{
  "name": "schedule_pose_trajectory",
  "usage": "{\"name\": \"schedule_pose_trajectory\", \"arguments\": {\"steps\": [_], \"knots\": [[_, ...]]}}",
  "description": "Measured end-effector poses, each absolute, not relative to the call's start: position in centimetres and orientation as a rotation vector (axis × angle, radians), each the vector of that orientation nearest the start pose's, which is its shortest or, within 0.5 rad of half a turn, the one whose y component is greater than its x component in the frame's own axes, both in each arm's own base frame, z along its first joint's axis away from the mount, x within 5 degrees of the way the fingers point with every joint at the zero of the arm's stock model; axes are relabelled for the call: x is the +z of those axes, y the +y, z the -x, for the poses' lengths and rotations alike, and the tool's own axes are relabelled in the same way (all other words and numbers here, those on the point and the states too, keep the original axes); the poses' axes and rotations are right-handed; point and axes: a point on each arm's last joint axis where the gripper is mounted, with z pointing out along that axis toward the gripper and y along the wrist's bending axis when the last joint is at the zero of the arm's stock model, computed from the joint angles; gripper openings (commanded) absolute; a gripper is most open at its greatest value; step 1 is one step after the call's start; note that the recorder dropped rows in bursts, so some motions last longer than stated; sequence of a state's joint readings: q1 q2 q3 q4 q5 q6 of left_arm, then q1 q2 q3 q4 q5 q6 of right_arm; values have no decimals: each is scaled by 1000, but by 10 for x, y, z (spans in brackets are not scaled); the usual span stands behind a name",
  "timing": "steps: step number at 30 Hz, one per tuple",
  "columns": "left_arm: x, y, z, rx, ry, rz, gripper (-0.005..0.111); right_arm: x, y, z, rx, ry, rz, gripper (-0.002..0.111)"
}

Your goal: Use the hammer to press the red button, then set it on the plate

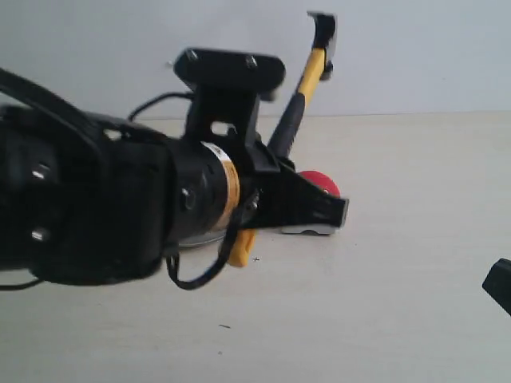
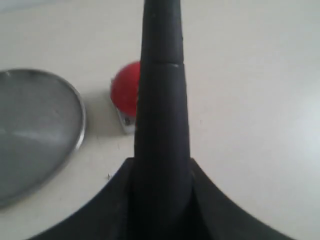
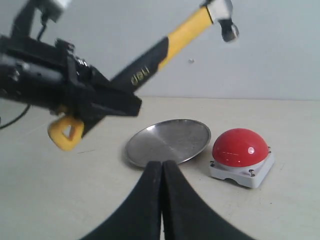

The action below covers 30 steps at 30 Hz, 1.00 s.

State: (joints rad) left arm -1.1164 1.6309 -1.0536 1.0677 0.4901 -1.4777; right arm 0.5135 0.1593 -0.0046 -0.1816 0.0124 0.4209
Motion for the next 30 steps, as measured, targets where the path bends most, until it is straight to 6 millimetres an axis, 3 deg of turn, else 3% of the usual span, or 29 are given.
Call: {"name": "schedule_pose_trajectory", "arguments": {"steps": [5,8,10,15,18,22,25,30], "knots": [[160,-309,-185,-279,2405,-579,0,204,34,-61,569,1666,228,0],[137,-312,-184,-242,2446,-608,0,204,34,-61,569,1666,228,0],[145,-316,-186,-262,2427,-598,0,204,34,-61,569,1666,228,0],[205,-321,-190,-381,2298,-561,0,203,34,-61,568,1668,228,0],[251,-309,-195,-457,2199,-513,0,203,34,-61,568,1668,228,0],[303,-277,-206,-639,2091,-404,0,203,34,-61,568,1668,228,0],[311,-249,-218,-798,2044,-321,0,203,34,-61,568,1668,228,0],[282,-213,-231,-884,2071,-218,0,203,34,-61,568,1668,228,0]]}}
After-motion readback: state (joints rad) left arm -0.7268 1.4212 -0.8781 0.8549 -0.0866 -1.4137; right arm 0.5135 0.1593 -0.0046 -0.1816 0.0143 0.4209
